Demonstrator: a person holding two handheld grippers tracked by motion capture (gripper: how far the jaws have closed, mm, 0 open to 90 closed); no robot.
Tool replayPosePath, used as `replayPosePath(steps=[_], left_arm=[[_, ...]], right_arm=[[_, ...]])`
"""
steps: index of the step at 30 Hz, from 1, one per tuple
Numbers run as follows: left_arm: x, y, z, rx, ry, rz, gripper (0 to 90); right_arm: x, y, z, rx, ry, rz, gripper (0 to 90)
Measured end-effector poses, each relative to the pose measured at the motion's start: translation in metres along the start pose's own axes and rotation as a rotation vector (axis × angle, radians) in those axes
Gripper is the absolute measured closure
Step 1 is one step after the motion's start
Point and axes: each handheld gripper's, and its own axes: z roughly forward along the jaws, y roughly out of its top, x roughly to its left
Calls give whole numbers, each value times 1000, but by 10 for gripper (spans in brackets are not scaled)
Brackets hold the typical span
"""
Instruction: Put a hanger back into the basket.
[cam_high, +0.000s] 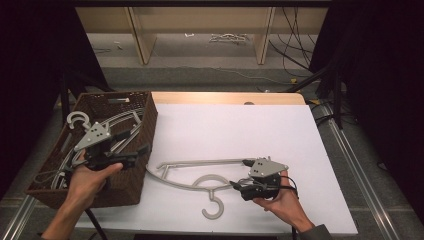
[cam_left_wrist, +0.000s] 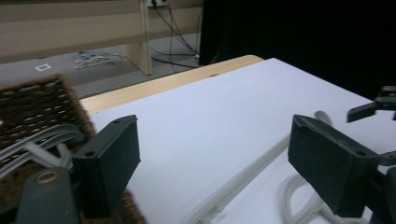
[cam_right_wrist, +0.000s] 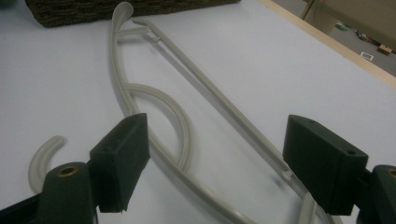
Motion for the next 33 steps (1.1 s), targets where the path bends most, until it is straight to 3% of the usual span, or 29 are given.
replayPosePath(steps=[5,13,19,24,29,33], left_arm=[[-18,-5,6,9,-47,25,163],[-44,-17,12,20,-79,22,165],[-65,-33,16,31,-109,55,165],[-71,-45,18,37,-114,88,165],[-76,-58,21,81,-102,127,165],[-81,-67,25,106,-105,150,165]], right_arm=[[0,0,0,1,1,1,239],[0,0,0,0,1,2,239],[0,0,0,5,7,0,238],[1,0,1,14,8,-3,238],[0,-1,3,15,17,-2,234],[-1,-2,6,48,31,0,218]])
